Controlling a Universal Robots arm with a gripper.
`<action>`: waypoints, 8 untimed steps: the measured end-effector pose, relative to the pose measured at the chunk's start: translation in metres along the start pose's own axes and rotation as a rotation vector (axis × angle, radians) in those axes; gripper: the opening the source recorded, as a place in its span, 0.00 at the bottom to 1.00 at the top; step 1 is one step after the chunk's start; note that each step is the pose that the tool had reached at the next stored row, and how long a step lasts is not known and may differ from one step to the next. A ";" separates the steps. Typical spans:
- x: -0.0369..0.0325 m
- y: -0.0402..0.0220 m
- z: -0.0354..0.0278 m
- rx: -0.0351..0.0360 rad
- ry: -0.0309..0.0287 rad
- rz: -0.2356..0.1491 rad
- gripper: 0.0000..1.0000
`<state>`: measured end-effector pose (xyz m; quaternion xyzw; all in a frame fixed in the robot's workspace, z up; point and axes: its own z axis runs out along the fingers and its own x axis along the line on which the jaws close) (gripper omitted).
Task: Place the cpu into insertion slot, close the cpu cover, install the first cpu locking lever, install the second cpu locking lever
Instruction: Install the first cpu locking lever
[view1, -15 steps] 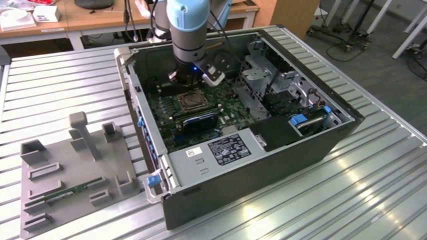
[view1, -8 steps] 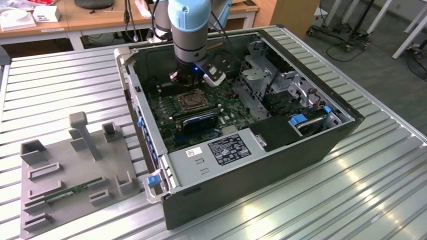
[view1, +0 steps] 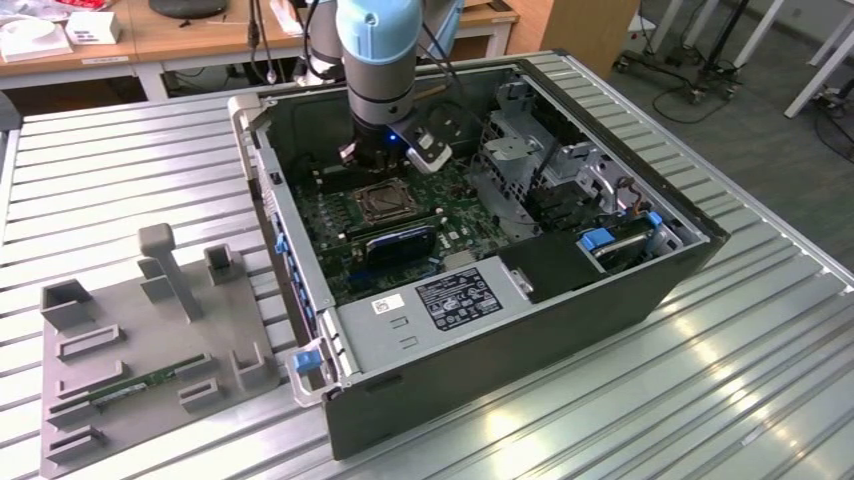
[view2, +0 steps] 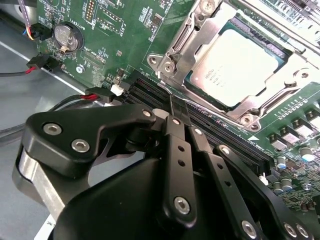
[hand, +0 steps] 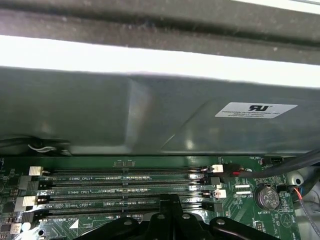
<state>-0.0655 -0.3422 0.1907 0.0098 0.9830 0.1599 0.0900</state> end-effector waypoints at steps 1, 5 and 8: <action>0.0000 -0.0002 0.0000 0.0000 -0.0001 0.000 0.11; 0.0000 -0.0008 -0.0003 0.0023 0.0000 0.000 0.11; 0.0000 -0.0011 -0.0004 0.0044 0.0000 -0.001 0.11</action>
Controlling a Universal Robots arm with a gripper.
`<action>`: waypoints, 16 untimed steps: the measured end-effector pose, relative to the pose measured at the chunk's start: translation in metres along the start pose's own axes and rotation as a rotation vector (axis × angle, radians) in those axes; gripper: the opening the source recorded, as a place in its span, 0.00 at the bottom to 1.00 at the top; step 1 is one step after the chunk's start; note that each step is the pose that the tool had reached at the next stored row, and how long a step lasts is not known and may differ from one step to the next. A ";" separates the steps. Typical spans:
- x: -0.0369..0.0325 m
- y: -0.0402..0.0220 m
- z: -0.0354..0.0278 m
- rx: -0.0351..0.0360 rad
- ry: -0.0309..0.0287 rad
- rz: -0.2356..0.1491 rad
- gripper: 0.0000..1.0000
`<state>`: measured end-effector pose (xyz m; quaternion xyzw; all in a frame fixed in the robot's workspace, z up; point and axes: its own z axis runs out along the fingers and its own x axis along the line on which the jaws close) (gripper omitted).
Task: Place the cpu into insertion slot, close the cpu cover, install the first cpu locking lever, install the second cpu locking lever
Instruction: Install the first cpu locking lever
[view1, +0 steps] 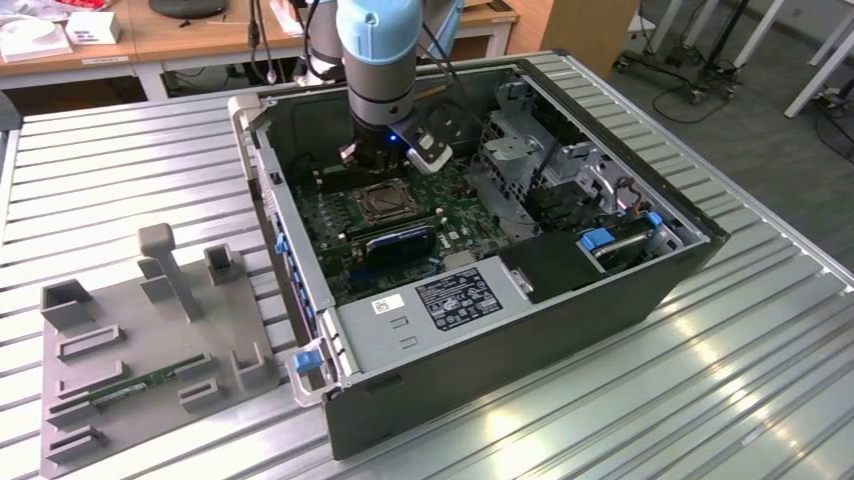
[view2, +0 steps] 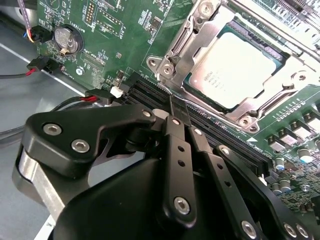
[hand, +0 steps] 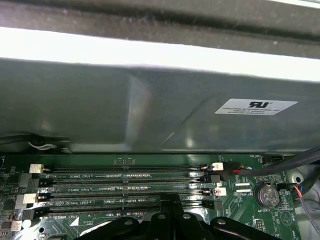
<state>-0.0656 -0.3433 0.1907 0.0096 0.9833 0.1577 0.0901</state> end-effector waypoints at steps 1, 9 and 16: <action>0.0000 0.0000 0.0000 0.0004 0.0000 0.000 0.11; 0.0000 -0.0006 0.0002 0.0005 0.0000 0.000 0.11; 0.0001 -0.0014 0.0007 0.0004 0.0001 -0.001 0.11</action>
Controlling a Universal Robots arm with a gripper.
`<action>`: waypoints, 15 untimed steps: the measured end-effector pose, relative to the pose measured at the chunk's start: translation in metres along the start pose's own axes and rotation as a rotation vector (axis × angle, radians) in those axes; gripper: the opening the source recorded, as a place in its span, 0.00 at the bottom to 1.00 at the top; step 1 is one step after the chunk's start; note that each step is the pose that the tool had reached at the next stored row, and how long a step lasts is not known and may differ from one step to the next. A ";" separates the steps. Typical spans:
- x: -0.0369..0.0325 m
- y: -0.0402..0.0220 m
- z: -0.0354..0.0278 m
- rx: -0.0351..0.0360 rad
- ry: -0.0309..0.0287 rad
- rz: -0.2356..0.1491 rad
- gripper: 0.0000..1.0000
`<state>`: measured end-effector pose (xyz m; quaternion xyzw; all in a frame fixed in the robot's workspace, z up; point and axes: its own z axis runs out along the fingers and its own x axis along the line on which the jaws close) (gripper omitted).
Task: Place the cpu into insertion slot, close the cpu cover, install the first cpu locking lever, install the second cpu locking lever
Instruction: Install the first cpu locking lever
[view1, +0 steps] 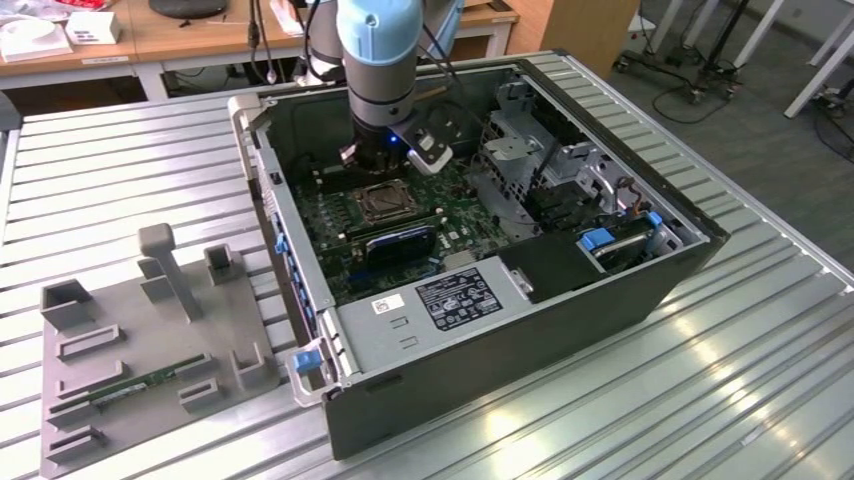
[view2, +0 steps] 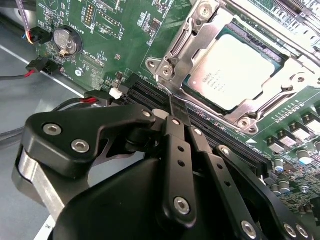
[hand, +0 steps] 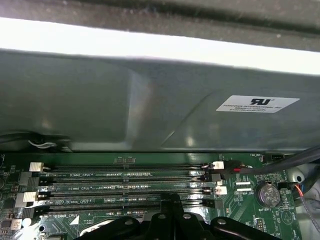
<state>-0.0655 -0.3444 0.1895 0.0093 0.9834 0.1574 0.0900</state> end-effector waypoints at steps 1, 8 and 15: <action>0.0000 -0.0002 0.0000 -0.0001 0.0000 0.000 0.11; 0.0001 -0.0008 0.0004 0.0002 0.0005 -0.001 0.11; 0.0002 -0.0009 0.0009 -0.0002 0.0003 -0.001 0.11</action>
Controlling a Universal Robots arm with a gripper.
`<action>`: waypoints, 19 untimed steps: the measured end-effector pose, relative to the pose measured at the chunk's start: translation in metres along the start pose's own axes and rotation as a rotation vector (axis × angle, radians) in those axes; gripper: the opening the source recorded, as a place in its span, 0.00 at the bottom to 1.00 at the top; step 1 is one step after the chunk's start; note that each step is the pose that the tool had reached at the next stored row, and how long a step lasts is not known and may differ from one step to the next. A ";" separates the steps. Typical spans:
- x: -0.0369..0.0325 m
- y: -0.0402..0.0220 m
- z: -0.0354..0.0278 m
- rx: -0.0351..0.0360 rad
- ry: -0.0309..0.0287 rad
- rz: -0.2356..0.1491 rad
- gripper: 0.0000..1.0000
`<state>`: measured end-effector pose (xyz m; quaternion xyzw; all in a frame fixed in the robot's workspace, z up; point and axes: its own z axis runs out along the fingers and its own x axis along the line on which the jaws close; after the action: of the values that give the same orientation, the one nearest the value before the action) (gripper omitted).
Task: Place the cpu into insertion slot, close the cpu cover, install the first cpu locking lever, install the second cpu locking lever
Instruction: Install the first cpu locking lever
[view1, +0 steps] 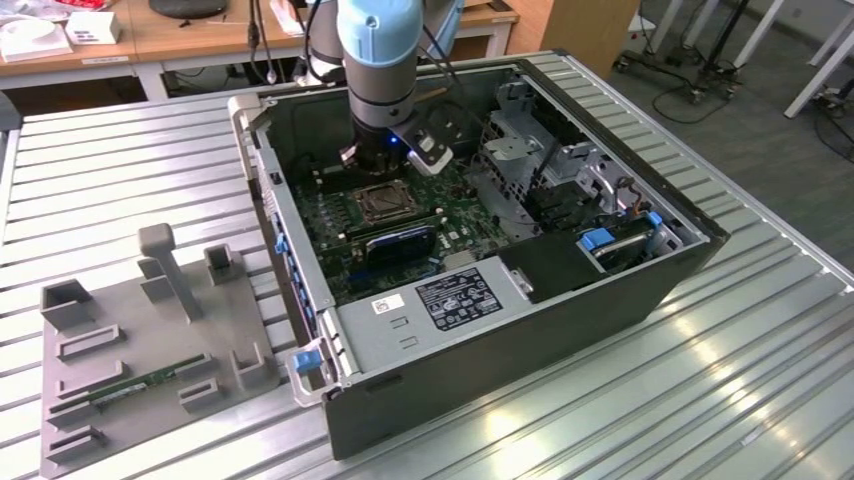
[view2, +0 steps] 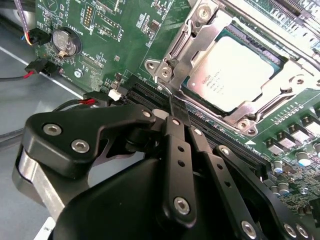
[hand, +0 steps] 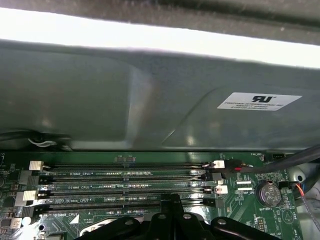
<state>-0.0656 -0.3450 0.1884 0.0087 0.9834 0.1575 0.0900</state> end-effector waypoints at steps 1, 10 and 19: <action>0.0000 -0.0001 0.0002 -0.0001 -0.0001 0.000 0.11; 0.0001 -0.0005 0.0006 -0.0002 -0.0001 0.000 0.11; 0.0002 -0.0006 0.0009 -0.0129 -0.0003 0.002 0.11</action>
<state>-0.0655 -0.3452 0.1874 0.0092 0.9823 0.1639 0.0901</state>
